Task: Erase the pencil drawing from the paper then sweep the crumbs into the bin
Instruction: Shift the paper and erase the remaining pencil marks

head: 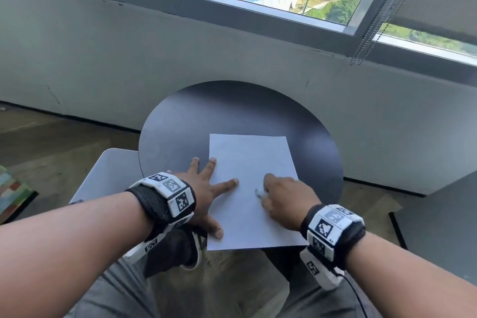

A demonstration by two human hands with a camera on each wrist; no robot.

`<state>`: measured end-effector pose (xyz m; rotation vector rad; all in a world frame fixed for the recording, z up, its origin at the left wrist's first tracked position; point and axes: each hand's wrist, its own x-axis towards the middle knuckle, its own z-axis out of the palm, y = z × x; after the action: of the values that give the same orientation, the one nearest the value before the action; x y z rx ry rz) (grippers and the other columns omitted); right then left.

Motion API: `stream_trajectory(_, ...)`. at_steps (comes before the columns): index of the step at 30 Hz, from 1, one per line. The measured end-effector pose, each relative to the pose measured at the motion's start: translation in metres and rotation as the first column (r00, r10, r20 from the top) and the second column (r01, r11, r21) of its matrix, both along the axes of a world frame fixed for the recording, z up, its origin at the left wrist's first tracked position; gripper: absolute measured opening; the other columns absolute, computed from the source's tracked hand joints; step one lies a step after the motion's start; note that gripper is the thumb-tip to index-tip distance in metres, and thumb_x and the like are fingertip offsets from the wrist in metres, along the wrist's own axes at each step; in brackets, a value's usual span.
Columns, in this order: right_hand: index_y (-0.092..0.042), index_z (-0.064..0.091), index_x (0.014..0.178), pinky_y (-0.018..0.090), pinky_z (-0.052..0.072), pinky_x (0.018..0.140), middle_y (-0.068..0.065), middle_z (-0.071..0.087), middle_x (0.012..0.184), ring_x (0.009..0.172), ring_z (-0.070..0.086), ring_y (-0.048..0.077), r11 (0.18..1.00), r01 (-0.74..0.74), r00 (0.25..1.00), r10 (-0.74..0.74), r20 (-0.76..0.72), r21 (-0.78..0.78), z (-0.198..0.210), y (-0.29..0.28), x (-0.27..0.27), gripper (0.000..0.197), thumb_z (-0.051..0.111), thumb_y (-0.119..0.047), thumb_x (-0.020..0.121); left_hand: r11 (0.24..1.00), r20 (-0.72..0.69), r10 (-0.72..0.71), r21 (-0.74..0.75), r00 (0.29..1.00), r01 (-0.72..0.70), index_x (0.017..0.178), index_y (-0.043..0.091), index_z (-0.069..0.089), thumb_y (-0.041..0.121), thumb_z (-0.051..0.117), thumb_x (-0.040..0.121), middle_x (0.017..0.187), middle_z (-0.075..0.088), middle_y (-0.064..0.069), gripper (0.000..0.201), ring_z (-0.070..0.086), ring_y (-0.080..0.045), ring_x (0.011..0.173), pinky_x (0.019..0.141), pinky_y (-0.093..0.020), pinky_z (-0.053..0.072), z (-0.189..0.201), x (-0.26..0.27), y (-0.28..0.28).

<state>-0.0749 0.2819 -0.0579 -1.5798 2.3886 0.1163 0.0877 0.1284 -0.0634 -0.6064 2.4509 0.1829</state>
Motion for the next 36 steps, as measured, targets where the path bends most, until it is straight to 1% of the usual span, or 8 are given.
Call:
stream_trajectory(5, -0.019, 0.040, 0.093, 0.040, 0.043, 0.066, 0.008, 0.058, 0.091, 0.081, 0.055, 0.034, 0.931, -0.362, 0.918, 0.364, 0.157, -0.039, -0.001, 0.019, 0.058, 0.020, 0.039, -0.038, 0.100, 1.000, 0.009, 0.000, -0.016, 1.000, 0.000, 0.132, 0.067, -0.027, 0.098, 0.056, 0.048, 0.159, -0.034, 0.001, 0.122, -0.020, -0.041, 0.148, 0.103, -0.076, 0.026, -0.003, 0.000, 0.001)
stream_trajectory(11, -0.019, 0.038, 0.093, 0.039, 0.045, 0.072, 0.010, 0.064, 0.104, 0.089, 0.059, 0.036, 0.993, 0.120, 0.992, -0.119, -0.037, 0.012, 0.002, 0.006, -0.031, 0.027, 0.035, -0.045, 0.100, 1.000, 0.008, 0.005, 0.001, 1.000, -0.005, 0.133, 0.067, -0.026, 0.097, 0.056, 0.046, 0.159, -0.034, 0.001, 0.123, -0.021, -0.040, 0.148, 0.103, -0.075, 0.028, -0.001, -0.001, 0.000)
stream_trajectory(17, -0.023, 0.035, 0.089, 0.038, 0.043, 0.069, 0.003, 0.060, 0.094, 0.088, 0.057, 0.031, 0.965, -0.264, 0.959, 0.260, 0.112, 0.016, 0.004, 0.022, 0.024, 0.026, 0.036, -0.047, 0.100, 1.000, 0.014, -0.004, -0.018, 1.000, 0.005, 0.133, 0.065, -0.029, 0.096, 0.058, 0.047, 0.159, -0.033, 0.001, 0.126, -0.020, -0.040, 0.148, 0.104, -0.074, 0.028, -0.004, -0.002, 0.000)
stream_trajectory(22, -0.018, 0.038, 0.091, 0.038, 0.046, 0.073, 0.011, 0.064, 0.105, 0.086, 0.056, 0.035, 0.984, 0.173, 0.983, -0.171, -0.062, 0.029, 0.006, 0.003, -0.052, 0.023, 0.040, -0.041, 0.096, 1.000, 0.006, 0.007, -0.001, 1.000, -0.007, 0.132, 0.066, -0.029, 0.095, 0.059, 0.048, 0.158, -0.034, 0.002, 0.125, -0.022, -0.039, 0.148, 0.105, -0.074, 0.026, -0.001, -0.001, -0.001)
stream_trajectory(28, -0.023, 0.033, 0.089, 0.036, 0.034, 0.063, 0.004, 0.063, 0.095, 0.086, 0.060, 0.035, 0.985, -0.172, 0.985, 0.171, 0.031, 0.033, 0.000, 0.022, 0.012, 0.023, 0.037, -0.044, 0.097, 1.000, 0.016, 0.001, 0.000, 1.000, -0.001, 0.132, 0.065, -0.030, 0.093, 0.061, 0.050, 0.158, -0.035, 0.002, 0.126, -0.021, -0.039, 0.148, 0.106, -0.075, 0.024, 0.001, -0.002, 0.000)
stream_trajectory(32, -0.020, 0.039, 0.092, 0.038, 0.045, 0.071, 0.007, 0.064, 0.102, 0.091, 0.061, 0.033, 0.981, 0.178, 0.984, -0.176, -0.036, 0.073, 0.008, 0.017, -0.044, 0.027, 0.040, -0.046, 0.095, 1.000, 0.010, 0.009, 0.004, 1.000, -0.009, 0.131, 0.067, -0.030, 0.096, 0.059, 0.046, 0.159, -0.034, 0.004, 0.126, -0.021, -0.038, 0.148, 0.106, -0.073, 0.027, 0.002, -0.001, 0.000)
stream_trajectory(34, -0.022, 0.047, 0.091, 0.037, 0.051, 0.073, 0.002, 0.064, 0.095, 0.085, 0.062, 0.026, 0.953, 0.301, 0.950, -0.300, 0.086, -0.006, 0.008, 0.017, -0.058, 0.026, 0.045, -0.048, 0.093, 1.000, 0.006, 0.011, 0.001, 1.000, -0.011, 0.132, 0.067, -0.028, 0.095, 0.059, 0.046, 0.159, -0.034, 0.004, 0.126, -0.020, -0.038, 0.148, 0.105, -0.074, 0.026, 0.001, 0.000, 0.000)
stream_trajectory(36, -0.023, 0.054, 0.090, 0.035, 0.054, 0.070, 0.000, 0.067, 0.089, 0.079, 0.064, 0.021, 0.961, 0.270, 0.916, -0.235, 0.325, -0.067, 0.009, 0.016, -0.038, 0.022, 0.053, -0.044, 0.093, 1.000, 0.011, 0.012, 0.002, 1.000, -0.012, 0.132, 0.066, -0.029, 0.095, 0.059, 0.048, 0.158, -0.035, 0.003, 0.125, -0.020, -0.038, 0.148, 0.106, -0.074, 0.024, 0.001, 0.000, 0.001)
